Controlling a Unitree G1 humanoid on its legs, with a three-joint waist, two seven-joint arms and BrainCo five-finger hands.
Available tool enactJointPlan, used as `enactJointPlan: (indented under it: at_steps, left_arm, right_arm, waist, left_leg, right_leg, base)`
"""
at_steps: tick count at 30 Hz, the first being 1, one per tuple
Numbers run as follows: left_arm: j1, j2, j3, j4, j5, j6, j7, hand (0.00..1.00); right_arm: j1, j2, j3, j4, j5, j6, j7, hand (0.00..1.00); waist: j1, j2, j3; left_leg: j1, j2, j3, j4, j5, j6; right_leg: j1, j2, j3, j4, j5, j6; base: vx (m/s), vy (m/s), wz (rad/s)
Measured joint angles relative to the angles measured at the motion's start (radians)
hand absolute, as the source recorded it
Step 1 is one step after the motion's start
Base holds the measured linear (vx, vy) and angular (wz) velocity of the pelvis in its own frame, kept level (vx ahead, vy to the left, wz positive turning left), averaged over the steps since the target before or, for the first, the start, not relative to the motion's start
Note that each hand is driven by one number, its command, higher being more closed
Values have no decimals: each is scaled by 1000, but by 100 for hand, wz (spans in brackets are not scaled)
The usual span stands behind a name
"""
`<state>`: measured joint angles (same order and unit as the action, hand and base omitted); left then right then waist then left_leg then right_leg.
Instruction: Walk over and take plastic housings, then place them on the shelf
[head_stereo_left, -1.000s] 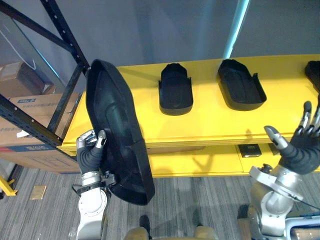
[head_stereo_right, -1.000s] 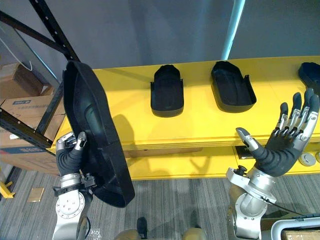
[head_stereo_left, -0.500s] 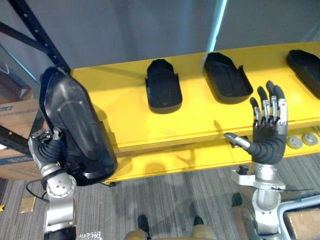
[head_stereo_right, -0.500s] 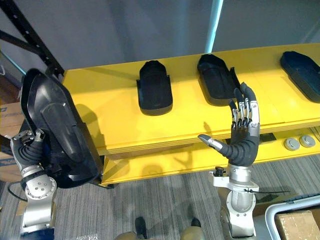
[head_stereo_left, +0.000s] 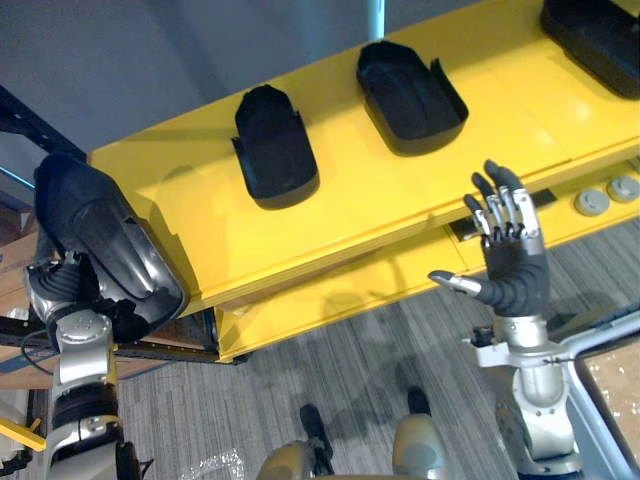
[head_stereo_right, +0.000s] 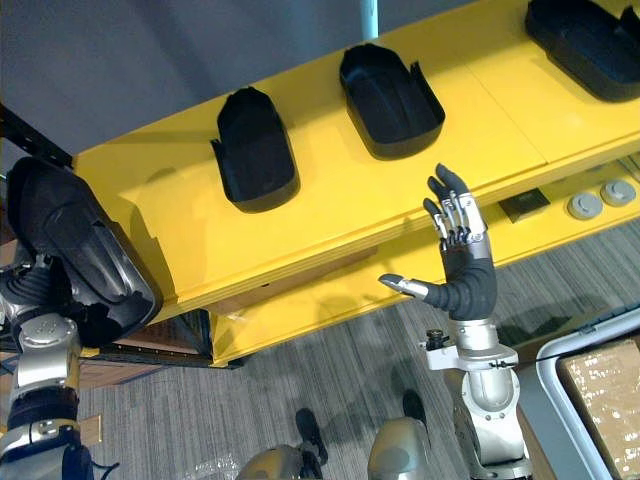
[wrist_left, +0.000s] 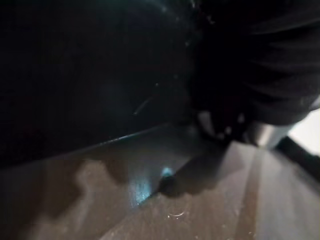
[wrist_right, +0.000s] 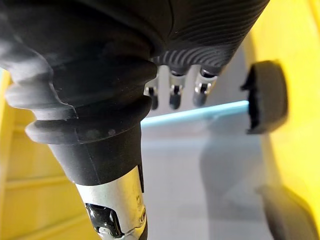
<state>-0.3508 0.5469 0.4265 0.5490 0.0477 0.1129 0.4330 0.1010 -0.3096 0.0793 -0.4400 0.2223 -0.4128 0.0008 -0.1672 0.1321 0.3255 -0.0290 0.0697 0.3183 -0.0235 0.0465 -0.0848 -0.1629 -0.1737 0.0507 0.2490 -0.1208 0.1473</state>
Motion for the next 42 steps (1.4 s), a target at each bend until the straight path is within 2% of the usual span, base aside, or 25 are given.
enactJointPlan:
  at_steps: [4,5,9,14,18,20,24,25,26,31,33,35,36,37,39,40,41,42]
  left_arm:
    - [-6,51,1,36,2,15,-45,100]
    - [-10,73,1,36,5,33,-82,100]
    - [-39,87,1,35,16,66,-161,100]
    - [-43,98,3,35,40,71,-218,100]
    - [-43,110,7,35,40,70,-245,100]
    - [-44,114,29,35,40,72,-260,100]
    - [-43,114,32,38,39,94,-256,100]
    - [-43,114,32,43,39,100,-248,0]
    - [-43,114,32,44,39,105,-242,0]
    - [-51,114,42,44,35,114,-170,0]
    - [-66,115,53,44,27,113,-121,0]
    - [-84,115,67,44,-26,104,-34,0]
    - [-89,117,70,44,-49,80,26,0]
    - [-94,117,70,44,-51,64,54,0]
    - [-134,133,70,45,-85,-18,197,0]
    - [-149,144,70,45,-92,-44,232,0]
    - [-182,173,69,34,-102,-99,289,0]
    - [-198,183,68,20,-108,-124,311,0]
  right_arm:
    - [-26,-9,25,-9,0,20,-2,0]
    - [-32,-14,31,-11,0,22,-1,0]
    - [-35,-29,43,-25,0,26,-9,0]
    - [-34,-31,38,-76,1,20,-40,0]
    - [-32,-31,38,-94,4,17,-39,0]
    - [-32,-31,37,-111,17,15,-31,0]
    - [-27,-31,38,-112,21,14,-24,0]
    - [-27,-31,38,-112,21,14,-23,0]
    - [-27,-32,38,-114,21,14,-23,0]
    - [-24,-32,38,-126,21,-3,-25,0]
    - [-20,-32,38,-129,21,-4,-31,0]
    - [-15,-31,41,-131,20,-5,-48,0]
    - [-12,-31,41,-131,20,-5,-54,0]
    - [-8,-32,40,-131,20,-6,-59,0]
    - [0,-32,43,-130,21,-15,-66,0]
    - [1,-31,43,-129,21,-20,-66,0]
    - [6,-31,43,-123,22,-30,-65,0]
    - [9,-31,43,-117,22,-38,-64,0]
  waist:
    - [-8,-6,46]
    - [-11,1,64]
    - [-11,11,75]
    - [-13,12,76]
    - [-12,13,81]
    - [-13,13,111]
    - [-11,11,126]
    - [-10,11,127]
    - [-10,11,127]
    - [-9,10,128]
    - [-10,10,127]
    - [-7,7,129]
    - [-7,5,130]
    - [-8,4,130]
    - [-11,0,128]
    - [-12,-3,129]
    - [-14,-9,127]
    - [-15,-12,127]
  left_leg:
    - [-9,-3,21,31,-8,12]
    - [-13,-3,23,32,-8,12]
    - [-31,-2,30,36,-8,12]
    - [-52,-3,52,50,-13,17]
    - [-64,2,54,75,-26,16]
    - [-69,8,55,103,-38,12]
    - [-79,14,54,117,-43,10]
    - [-84,18,54,131,-52,8]
    - [-88,20,54,142,-58,8]
    - [-99,25,51,160,-66,8]
    - [-110,30,49,174,-72,6]
    - [-112,38,49,175,-72,5]
    - [-112,44,50,175,-73,4]
    - [-111,45,49,175,-73,4]
    - [-110,45,50,174,-73,5]
    - [-110,45,50,174,-73,5]
    - [-108,44,50,174,-73,5]
    - [-103,45,50,174,-73,5]
  right_leg:
    - [-47,-2,38,73,-27,-1]
    - [-58,-1,41,85,-31,-2]
    - [-91,0,51,117,-39,-2]
    - [-137,-4,70,160,-56,-1]
    - [-151,-4,71,187,-67,-4]
    - [-150,-3,71,198,-70,-5]
    - [-154,-1,67,204,-70,-5]
    - [-154,0,67,206,-70,-5]
    - [-154,0,67,208,-70,-5]
    - [-152,0,63,210,-69,-5]
    - [-152,3,60,207,-67,-3]
    - [-147,11,59,192,-54,2]
    - [-141,16,59,176,-45,3]
    - [-137,17,58,170,-42,3]
    - [-131,18,59,155,-33,5]
    - [-130,18,59,153,-31,5]
    - [-127,18,59,147,-28,5]
    - [-119,19,59,142,-25,5]
  base:
    - [-8,-24,-15]
    - [-30,-35,-11]
    - [-1,-19,-3]
    - [1,-20,-7]
    - [2,-8,0]
    - [-10,-21,-4]
    - [-2,-8,2]
    - [0,0,0]
    - [0,0,0]
    - [5,-1,1]
    - [9,-12,5]
    - [5,-8,-4]
    - [12,-10,-7]
    - [11,0,-3]
    - [0,0,0]
    - [-3,4,-5]
    - [0,0,0]
    - [4,3,-5]
